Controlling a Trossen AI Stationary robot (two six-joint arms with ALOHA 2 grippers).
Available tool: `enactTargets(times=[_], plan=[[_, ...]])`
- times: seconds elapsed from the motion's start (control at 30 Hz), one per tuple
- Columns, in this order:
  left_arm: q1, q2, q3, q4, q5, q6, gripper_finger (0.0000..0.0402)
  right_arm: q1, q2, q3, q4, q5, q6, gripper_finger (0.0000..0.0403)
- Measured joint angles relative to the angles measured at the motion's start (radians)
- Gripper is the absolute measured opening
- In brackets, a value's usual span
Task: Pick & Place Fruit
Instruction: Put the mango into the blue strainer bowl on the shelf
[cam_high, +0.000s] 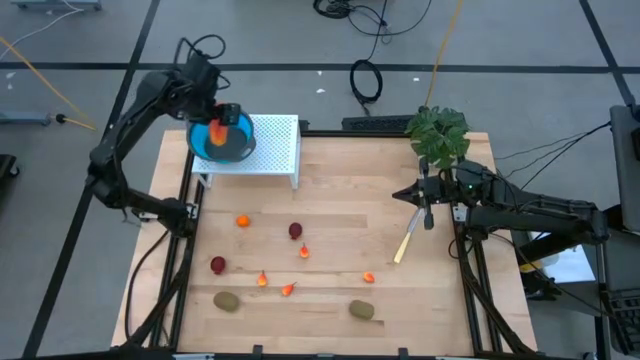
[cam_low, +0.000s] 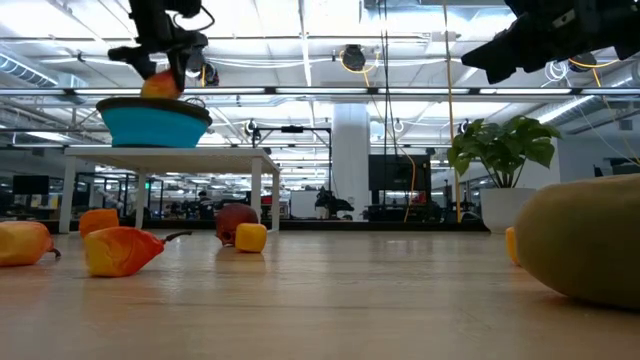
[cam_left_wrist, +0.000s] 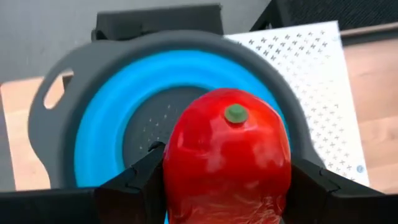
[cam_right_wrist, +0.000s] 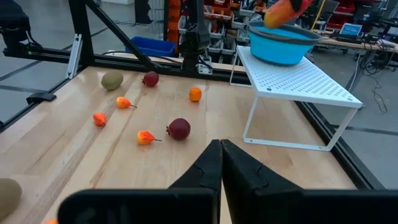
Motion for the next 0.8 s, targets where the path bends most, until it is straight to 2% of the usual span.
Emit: enactTargets(times=[0.4,0.63,0.8], plan=[[0.0,0.104,0.0,-0.018,0.019,0.037,0.0225,0.0,0.0,0.0,0.0,-0.001,0.026,0.0],[0.0,0.128,0.0,-0.104,-0.1,0.143,0.0225,0.0,0.0,0.0,0.0,0.0,0.026,0.0],[0.0,0.128,0.0,-0.107,-0.111,0.203,0.0225,0.0,0.0,0.0,0.0,0.0,0.026,0.0]])
